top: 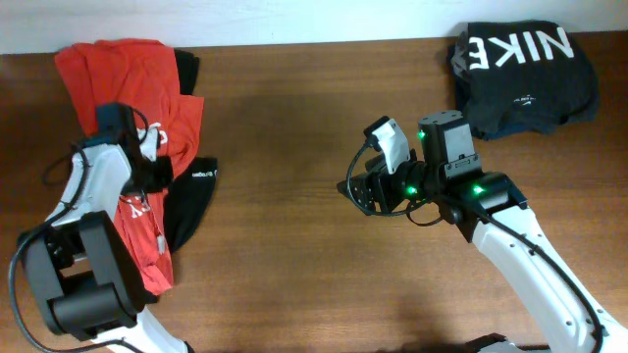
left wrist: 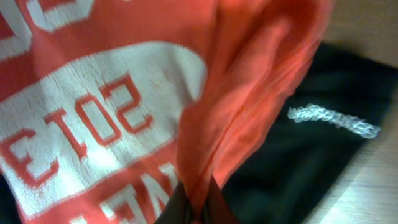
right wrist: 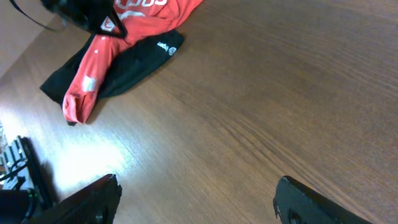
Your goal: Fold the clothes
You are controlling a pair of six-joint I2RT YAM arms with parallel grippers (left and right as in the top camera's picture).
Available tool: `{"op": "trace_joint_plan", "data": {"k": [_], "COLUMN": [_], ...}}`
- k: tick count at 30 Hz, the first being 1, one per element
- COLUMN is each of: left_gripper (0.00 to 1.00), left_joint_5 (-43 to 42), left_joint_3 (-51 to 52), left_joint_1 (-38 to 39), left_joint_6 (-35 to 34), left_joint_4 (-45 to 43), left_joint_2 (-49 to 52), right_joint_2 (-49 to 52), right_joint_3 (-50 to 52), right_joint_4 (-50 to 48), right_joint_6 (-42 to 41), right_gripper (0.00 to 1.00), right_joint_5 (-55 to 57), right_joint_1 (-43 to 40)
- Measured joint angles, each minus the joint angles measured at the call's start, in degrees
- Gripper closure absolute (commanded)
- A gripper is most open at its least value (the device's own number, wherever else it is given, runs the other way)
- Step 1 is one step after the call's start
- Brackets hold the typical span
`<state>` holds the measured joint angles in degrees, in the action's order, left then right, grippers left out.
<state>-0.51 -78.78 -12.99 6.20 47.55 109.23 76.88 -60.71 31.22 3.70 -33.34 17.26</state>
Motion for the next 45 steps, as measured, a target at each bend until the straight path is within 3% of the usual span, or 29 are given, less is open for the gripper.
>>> {"op": "trace_joint_plan", "data": {"k": [6,11,19,25,33,39,45], "left_gripper": [0.99,0.99,0.99,0.99,0.99,0.99,0.99], "left_joint_5": [-7.04,-10.23,-18.34,-20.70,-21.18,-21.20,-21.59], "left_joint_3": [-16.90,-32.24,-52.35,-63.32,-66.25,-66.25,-66.25], "left_joint_1": [0.61,3.72,13.03,19.71,24.63,30.10,32.81], "left_joint_6": [0.00,0.00,-0.68,-5.66,-12.55,-14.21,-15.32], "left_joint_4": [14.03,19.17,19.85,14.25,5.27,1.90,0.55], "left_joint_2": [0.28,0.28,0.31,0.31,0.31,0.33,0.33], "right_joint_2": [0.00,0.02,0.02,0.02,0.07,0.07,1.25], "right_joint_3": [0.00,0.00,-0.22,-1.42,-4.81,-4.85,-4.87], "right_joint_4": [0.00,-0.72,-5.18,-9.53,-13.64,-18.88,-20.96], "right_joint_6": [-0.07,-0.76,-2.21,-2.25,-2.45,-3.63,-2.60], "right_gripper": [0.27,0.27,0.23,0.19,0.13,0.04,0.03], "right_joint_5": [0.81,1.60,2.71,1.79,-4.46,-6.03,-6.16], "right_joint_1": [0.00,0.00,-1.97,-2.56,-2.56,-2.38,0.35]}}
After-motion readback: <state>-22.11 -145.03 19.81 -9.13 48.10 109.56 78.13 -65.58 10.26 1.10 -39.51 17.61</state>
